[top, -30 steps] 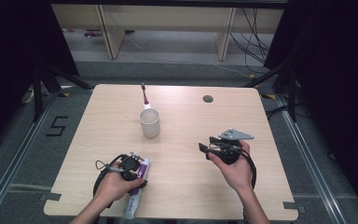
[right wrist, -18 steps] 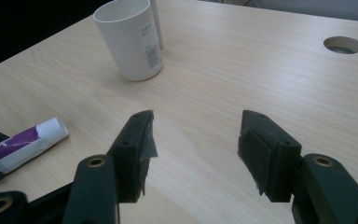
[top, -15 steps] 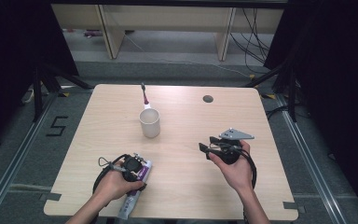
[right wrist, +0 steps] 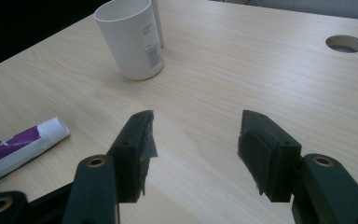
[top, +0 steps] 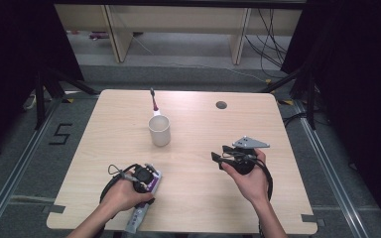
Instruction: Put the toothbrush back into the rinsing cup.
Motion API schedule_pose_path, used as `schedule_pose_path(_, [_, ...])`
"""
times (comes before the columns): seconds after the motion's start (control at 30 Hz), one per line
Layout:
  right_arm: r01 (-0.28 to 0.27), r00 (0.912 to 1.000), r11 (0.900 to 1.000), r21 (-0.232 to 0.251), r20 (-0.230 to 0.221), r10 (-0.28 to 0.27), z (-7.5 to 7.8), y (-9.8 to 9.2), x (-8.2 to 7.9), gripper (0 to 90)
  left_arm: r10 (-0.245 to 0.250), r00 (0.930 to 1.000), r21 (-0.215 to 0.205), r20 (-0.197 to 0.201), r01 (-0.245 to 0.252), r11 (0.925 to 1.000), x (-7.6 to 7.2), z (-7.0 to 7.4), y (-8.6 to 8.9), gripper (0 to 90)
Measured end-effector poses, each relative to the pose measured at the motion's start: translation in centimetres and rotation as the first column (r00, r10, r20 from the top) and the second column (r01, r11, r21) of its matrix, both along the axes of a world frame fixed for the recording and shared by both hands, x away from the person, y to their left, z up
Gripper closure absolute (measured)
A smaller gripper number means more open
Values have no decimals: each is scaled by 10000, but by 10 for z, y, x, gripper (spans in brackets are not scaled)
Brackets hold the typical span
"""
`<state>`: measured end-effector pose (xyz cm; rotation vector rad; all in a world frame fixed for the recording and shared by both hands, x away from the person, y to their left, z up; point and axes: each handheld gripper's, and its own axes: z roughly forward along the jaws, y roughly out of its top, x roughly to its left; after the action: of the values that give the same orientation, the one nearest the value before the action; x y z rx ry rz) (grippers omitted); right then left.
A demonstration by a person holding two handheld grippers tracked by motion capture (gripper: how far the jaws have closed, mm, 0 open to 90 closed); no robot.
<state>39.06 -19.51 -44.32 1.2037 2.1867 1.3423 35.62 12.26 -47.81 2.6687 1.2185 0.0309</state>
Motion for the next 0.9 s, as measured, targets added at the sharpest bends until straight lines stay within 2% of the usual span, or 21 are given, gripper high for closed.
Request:
schedule_pose_path(0.03, [-22, 10000, 10000, -28, 32, 22, 0, 0, 0, 454, 199, 9998, -69, -7, -199, 9998, -1, -1, -2, 532])
schedule_pose_path(0.17, [29, 10000, 10000, 16, -70, -29, 0, 1, 0, 454, 33, 10000, 10, -44, -33, 10000, 0, -1, -2, 538])
schedule_pose_path(0.2, [31, 10000, 10000, 16, -74, -31, 0, 1, 0, 454, -247, 9997, 177, -22, 247, 9995, 1, -1, -1, 542])
schedule_pose_path(0.27, [13, 10000, 10000, 40, -81, -13, 0, 1, 0, 454, -423, 9991, 513, -76, 426, 9978, 1, -1, -2, 558])
schedule_pose_path(0.37, [36, 10000, 10000, -35, 51, -36, 0, 0, 0, 454, -487, 9988, 636, -108, 493, 9968, 2, -1, -1, 572])
schedule_pose_path(0.4, [121, 9999, 9997, -199, 116, -119, 0, 0, 0, 454, -508, 9986, 658, -131, 516, 9965, 2, -1, -1, 574])
schedule_pose_path(0.47, [23, 10000, 10000, -82, 51, -23, 0, 0, 0, 454, -370, 9991, 653, -207, 383, 9971, 2, -2, -2, 578])
schedule_pose_path(0.5, [24, 10000, 10000, -87, 85, -23, -1, 1, 1, 454, -669, 9975, 824, -212, 684, 9942, 3, -1, -2, 580])
schedule_pose_path(0.53, [134, 9997, 9994, -307, 227, -127, -1, 0, 1, 454, -669, 9975, 824, -212, 684, 9942, 3, -1, -2, 583])
schedule_pose_path(0.57, [139, 9999, 9999, -36, -22, -139, -1, 2, -1, 454, -797, 9964, 867, -278, 818, 9929, 4, -1, -2, 586])
schedule_pose_path(0.6, [94, 9998, 10000, 31, -194, -93, 0, 2, -1, 454, -866, 9958, 887, -312, 891, 9921, 4, -1, -2, 589])
schedule_pose_path(0.63, [31, 10000, 9999, -148, 54, -30, -1, 1, 0, 454, -960, 9948, 915, -329, 987, 9909, 5, -1, -3, 593])
schedule_pose_path(0.67, [188, 9998, 9998, -70, -115, -189, -1, 3, -1, 454, -1063, 9939, 899, -284, 1084, 9900, 5, -1, -3, 596])
schedule_pose_path(0.7, [8, 10000, 9999, -102, 92, -7, -1, 1, 1, 454, -1133, 9930, 914, -322, 1158, 9891, 5, -1, -3, 600])
schedule_pose_path(0.8, [122, 9999, 9997, -206, 112, -120, 0, -1, 0, 454, -1321, 9905, 986, -381, 1352, 9859, 5, -1, -4, 620])
schedule_pose_path(0.87, [121, 9999, 9997, -196, 102, -119, 0, -1, 0, 454, -1688, 9846, 1101, -447, 1728, 9788, 5, 0, -5, 639])
schedule_pose_path(0.9, [110, 9999, 9997, -204, 120, -108, 0, -1, 0, 454, -1703, 9845, 1129, -430, 1741, 9782, 5, -1, -6, 643])
